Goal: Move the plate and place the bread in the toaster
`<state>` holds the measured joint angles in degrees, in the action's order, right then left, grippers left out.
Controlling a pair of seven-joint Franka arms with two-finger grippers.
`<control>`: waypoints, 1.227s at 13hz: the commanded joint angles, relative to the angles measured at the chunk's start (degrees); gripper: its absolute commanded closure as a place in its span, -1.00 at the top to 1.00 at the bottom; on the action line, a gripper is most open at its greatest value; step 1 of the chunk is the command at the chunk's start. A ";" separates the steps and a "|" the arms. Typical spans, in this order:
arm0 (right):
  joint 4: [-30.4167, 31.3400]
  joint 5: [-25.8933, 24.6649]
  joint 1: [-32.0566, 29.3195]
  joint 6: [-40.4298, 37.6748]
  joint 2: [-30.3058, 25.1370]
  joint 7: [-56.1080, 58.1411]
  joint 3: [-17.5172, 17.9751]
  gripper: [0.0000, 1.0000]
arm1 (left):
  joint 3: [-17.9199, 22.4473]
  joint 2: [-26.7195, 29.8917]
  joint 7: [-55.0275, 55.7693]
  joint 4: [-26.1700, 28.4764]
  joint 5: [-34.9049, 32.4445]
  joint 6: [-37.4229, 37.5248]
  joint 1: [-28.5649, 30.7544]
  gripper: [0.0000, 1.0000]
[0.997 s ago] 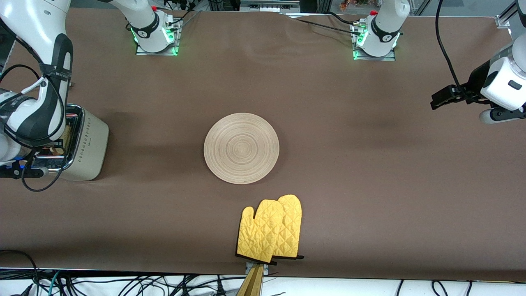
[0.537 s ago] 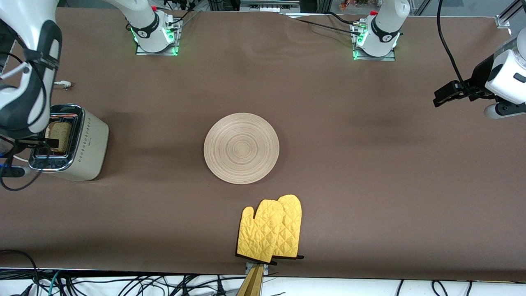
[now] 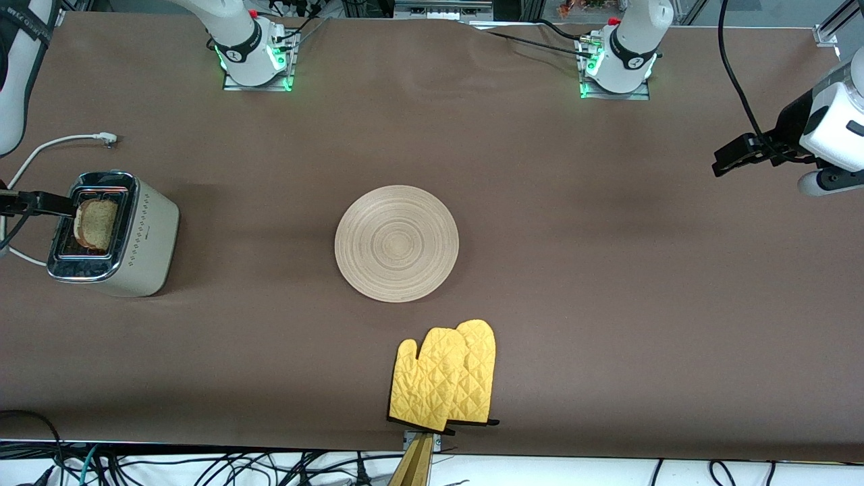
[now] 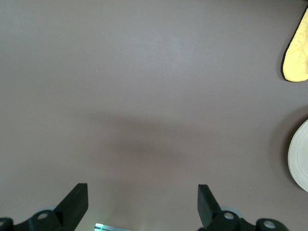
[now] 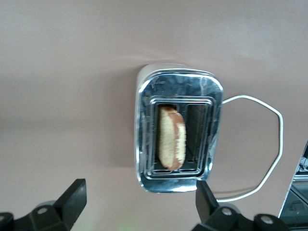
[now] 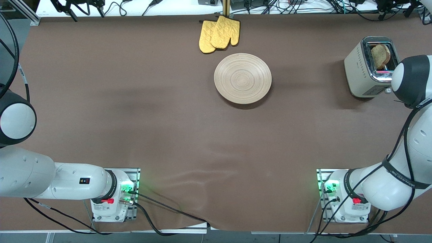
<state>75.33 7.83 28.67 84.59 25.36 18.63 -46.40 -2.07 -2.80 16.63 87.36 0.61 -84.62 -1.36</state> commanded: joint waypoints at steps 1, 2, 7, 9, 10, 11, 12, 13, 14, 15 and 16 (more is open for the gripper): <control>-1.95 0.60 2.26 -2.41 0.13 0.27 0.61 1.00 | -0.12 -0.09 -0.19 -0.17 0.63 0.77 0.83 1.00; -1.95 0.69 3.40 -2.41 0.12 0.09 0.61 1.00 | -0.21 -0.10 -0.19 -0.08 0.45 0.77 0.83 1.00; -1.16 0.79 5.00 -4.26 -4.42 -0.78 6.19 1.00 | 0.14 -0.01 -0.37 -0.52 0.97 0.60 2.67 1.00; 0.24 -3.68 -4.98 -3.82 -8.47 -1.84 20.31 1.00 | 0.05 -0.10 -0.37 -0.52 0.97 0.42 2.68 1.00; 0.77 -5.79 -9.29 -2.43 -9.53 -1.84 26.39 1.00 | 0.05 -0.10 -0.28 -0.52 1.06 0.25 2.59 1.00; 0.87 -8.34 -12.82 -1.98 -10.24 -1.84 31.41 1.00 | -0.03 -0.10 -0.28 -0.52 1.06 -0.01 2.59 1.00; 1.21 -11.23 -15.20 -1.45 -11.81 -2.45 35.46 1.00 | 0.05 -0.10 -0.28 -0.52 1.15 -0.10 2.68 1.00; 1.83 -12.74 -17.57 -0.49 -12.79 -3.33 38.46 1.00 | 0.05 -0.10 -0.19 -0.52 1.15 -0.10 2.68 1.00; 2.09 -13.02 -19.86 0.39 -13.58 -4.03 41.28 1.00 | 0.05 -0.10 0.16 -0.52 1.06 -0.10 2.59 1.00; 2.18 -12.93 -21.45 0.66 -14.02 -4.21 42.52 1.00 | 0.05 -0.10 0.33 -0.52 1.06 -0.10 2.59 1.00; 2.36 -12.50 -21.90 0.75 -14.72 -4.56 42.62 1.00 | 0.05 -0.10 0.42 -0.52 1.06 -0.02 2.68 1.00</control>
<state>74.78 -4.04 9.51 83.70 13.59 15.33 -6.48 -1.72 -2.95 16.63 87.39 0.68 -84.64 0.81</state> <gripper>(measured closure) 0.000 0.000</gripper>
